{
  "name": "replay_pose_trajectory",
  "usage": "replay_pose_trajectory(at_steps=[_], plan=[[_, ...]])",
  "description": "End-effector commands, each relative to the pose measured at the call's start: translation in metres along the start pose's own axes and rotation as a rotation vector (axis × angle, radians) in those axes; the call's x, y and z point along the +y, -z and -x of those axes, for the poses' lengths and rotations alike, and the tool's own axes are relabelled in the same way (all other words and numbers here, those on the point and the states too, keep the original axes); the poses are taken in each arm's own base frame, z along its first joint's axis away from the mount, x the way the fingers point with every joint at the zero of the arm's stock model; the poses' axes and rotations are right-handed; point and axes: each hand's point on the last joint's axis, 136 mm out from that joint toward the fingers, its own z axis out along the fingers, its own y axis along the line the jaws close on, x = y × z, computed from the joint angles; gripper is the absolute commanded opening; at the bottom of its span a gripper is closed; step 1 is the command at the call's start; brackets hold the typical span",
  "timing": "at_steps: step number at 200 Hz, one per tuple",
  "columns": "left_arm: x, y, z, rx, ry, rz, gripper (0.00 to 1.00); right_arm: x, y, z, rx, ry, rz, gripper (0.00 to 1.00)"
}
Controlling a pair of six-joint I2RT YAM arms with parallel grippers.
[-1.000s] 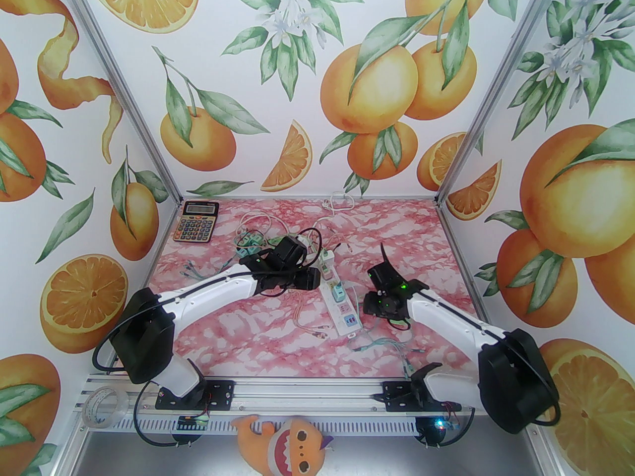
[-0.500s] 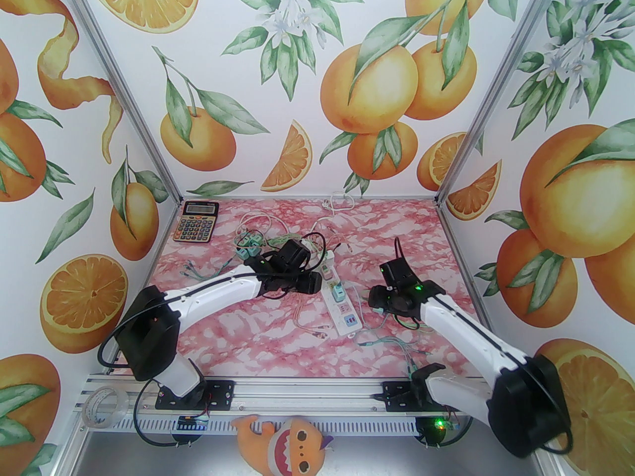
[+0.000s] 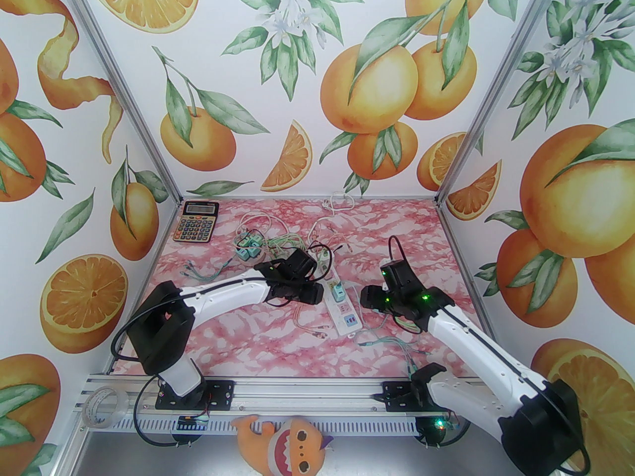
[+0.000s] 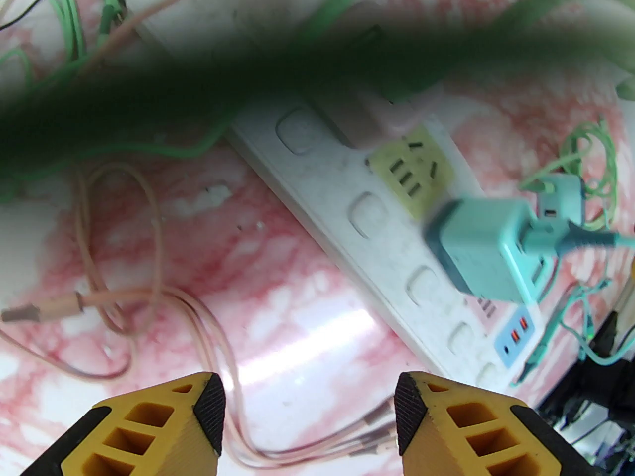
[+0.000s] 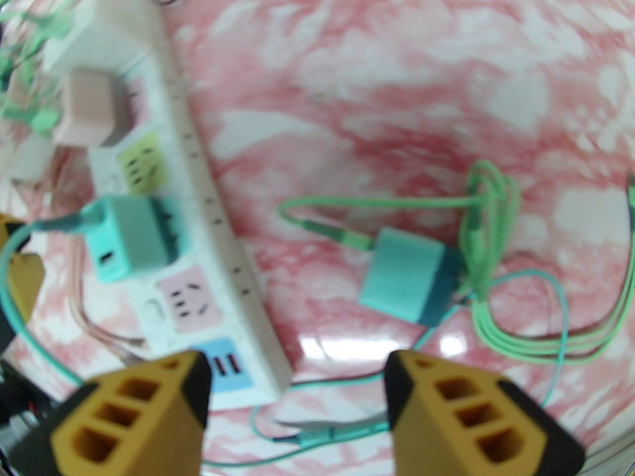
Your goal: Pull the plug off the socket
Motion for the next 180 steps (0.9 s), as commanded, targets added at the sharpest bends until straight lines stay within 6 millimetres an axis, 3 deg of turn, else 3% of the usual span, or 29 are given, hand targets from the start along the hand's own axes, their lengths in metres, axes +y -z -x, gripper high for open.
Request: replay_pose_trajectory(at_steps=[1, 26, 54, 73, 90, 104, 126, 156, 180], plan=[[-0.022, 0.020, 0.017, -0.102, -0.004, -0.043, 0.58, 0.014, -0.006, 0.005, -0.007, 0.004, 0.057, 0.47], [-0.033, 0.016, 0.023, -0.134, -0.003, -0.029, 0.58, 0.024, -0.011, 0.006, -0.003, -0.007, 0.108, 0.43], [-0.033, 0.010, 0.028, -0.140, 0.049, -0.007, 0.54, 0.044, -0.012, 0.009, -0.007, 0.031, 0.188, 0.49], [-0.023, 0.013, 0.034, -0.178, 0.094, 0.047, 0.52, 0.053, -0.013, 0.009, 0.000, 0.074, 0.200, 0.51], [-0.018, 0.020, 0.037, -0.207, 0.126, 0.066, 0.52, 0.046, -0.011, 0.015, -0.022, 0.084, 0.128, 0.58], [-0.014, 0.026, 0.038, -0.227, 0.141, 0.076, 0.52, 0.036, -0.003, 0.026, -0.070, 0.069, 0.069, 0.58], [-0.008, 0.032, 0.039, -0.243, 0.153, 0.094, 0.53, 0.039, 0.017, 0.041, -0.153, 0.071, 0.077, 0.61], [0.005, 0.043, 0.038, -0.280, 0.187, 0.119, 0.54, 0.054, 0.032, 0.045, -0.160, 0.117, 0.125, 0.66], [0.019, 0.047, 0.038, -0.303, 0.238, 0.117, 0.56, 0.073, 0.024, 0.035, -0.103, 0.201, 0.154, 0.70]])
